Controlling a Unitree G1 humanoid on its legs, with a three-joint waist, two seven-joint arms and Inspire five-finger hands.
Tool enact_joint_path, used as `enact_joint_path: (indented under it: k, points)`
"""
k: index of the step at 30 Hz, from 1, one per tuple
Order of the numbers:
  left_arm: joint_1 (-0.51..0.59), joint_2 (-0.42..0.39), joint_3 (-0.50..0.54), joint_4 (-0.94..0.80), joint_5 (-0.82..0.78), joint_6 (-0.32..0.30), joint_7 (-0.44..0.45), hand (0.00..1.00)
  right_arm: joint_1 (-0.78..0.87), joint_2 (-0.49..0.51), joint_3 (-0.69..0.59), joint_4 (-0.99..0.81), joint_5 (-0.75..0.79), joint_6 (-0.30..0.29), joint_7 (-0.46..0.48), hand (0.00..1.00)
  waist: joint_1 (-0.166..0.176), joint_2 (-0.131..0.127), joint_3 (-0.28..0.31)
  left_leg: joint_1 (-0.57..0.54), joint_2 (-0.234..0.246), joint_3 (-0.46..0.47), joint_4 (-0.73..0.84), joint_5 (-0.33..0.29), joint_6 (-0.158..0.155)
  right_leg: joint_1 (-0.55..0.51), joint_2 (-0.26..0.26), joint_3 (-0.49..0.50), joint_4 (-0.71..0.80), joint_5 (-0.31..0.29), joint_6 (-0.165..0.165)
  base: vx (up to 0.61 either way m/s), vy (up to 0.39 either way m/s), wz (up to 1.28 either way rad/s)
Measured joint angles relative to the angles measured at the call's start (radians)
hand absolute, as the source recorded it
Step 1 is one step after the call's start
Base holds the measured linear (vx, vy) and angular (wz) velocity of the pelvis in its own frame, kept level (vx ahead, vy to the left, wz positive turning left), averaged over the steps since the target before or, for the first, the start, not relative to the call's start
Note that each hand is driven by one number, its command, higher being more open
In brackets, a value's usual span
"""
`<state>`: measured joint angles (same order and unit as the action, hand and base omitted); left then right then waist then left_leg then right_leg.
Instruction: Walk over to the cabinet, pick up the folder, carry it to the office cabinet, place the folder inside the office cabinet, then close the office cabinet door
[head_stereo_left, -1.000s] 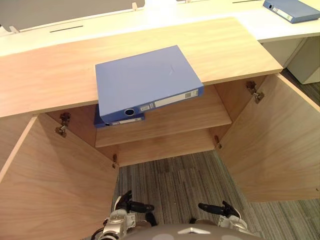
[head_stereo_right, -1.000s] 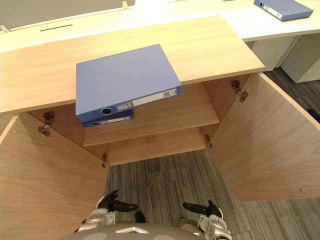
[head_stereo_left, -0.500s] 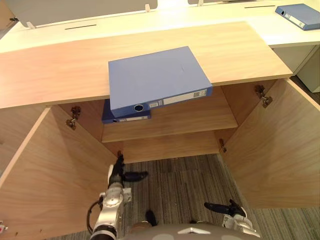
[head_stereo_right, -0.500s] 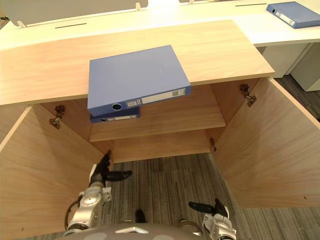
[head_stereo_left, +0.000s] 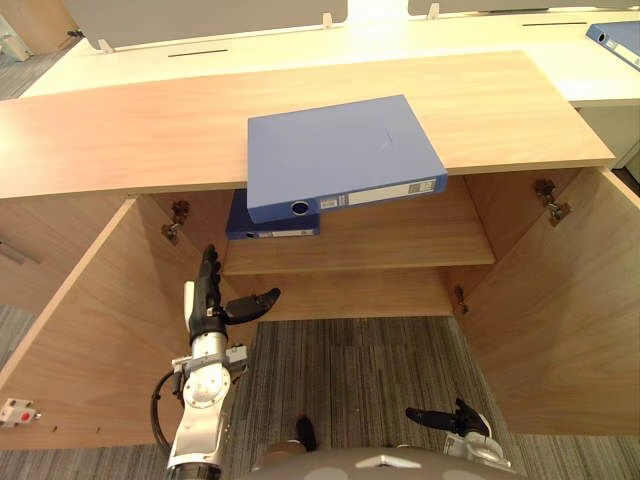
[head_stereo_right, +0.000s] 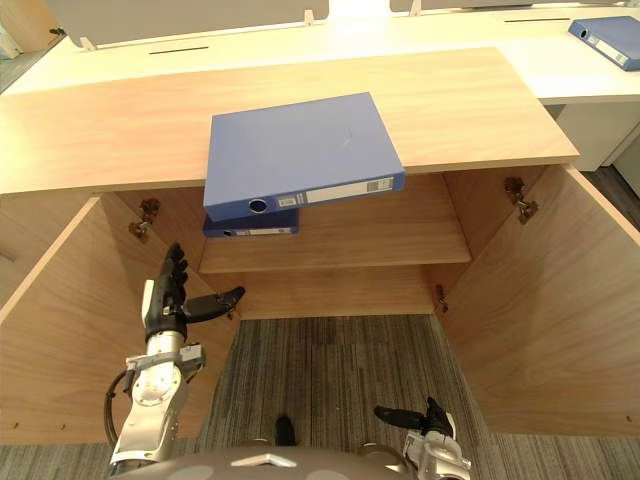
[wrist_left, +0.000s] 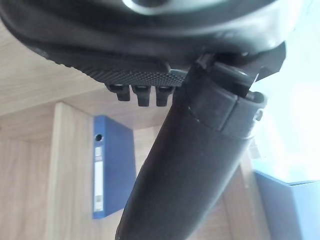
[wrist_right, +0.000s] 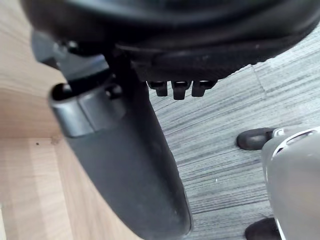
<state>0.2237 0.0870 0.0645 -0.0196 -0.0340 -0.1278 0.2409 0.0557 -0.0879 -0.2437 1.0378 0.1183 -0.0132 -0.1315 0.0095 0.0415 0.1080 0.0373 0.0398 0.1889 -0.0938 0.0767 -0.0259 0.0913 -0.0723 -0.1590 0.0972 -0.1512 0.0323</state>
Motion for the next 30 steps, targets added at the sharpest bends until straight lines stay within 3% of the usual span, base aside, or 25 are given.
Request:
enact_joint_path:
  k: [13, 23, 30]
  points:
    - [0.039, 0.007, -0.026, -0.355, 0.047, -0.056, 0.015, 1.00, 0.010, -0.010, 0.071, 0.029, -0.009, -0.002, 0.016, 1.00, 0.014, -0.011, -0.001, 0.016, 0.005, -0.004, 0.005, 0.003, -0.003, 0.015, 0.005, 0.044, 0.012, 0.002, -0.004, -0.03, 0.005, 0.00]
    - [0.037, 0.059, -0.094, -0.374, 0.033, -0.068, -0.035, 1.00, 0.027, -0.038, 0.107, 0.046, -0.039, 0.000, 0.021, 1.00, 0.013, -0.016, -0.019, 0.025, 0.007, 0.005, 0.000, 0.015, 0.001, 0.016, 0.010, 0.079, 0.017, 0.003, -0.005, -0.07, 0.008, -0.03]
    - [-0.027, 0.156, -0.160, -0.374, 0.242, -0.062, -0.031, 1.00, 0.037, -0.041, 0.108, 0.067, -0.040, 0.000, 0.023, 1.00, 0.013, -0.015, -0.054, 0.028, 0.010, 0.009, 0.000, 0.020, 0.001, 0.017, 0.013, 0.084, 0.014, 0.012, -0.005, -0.04, 0.000, -0.02]
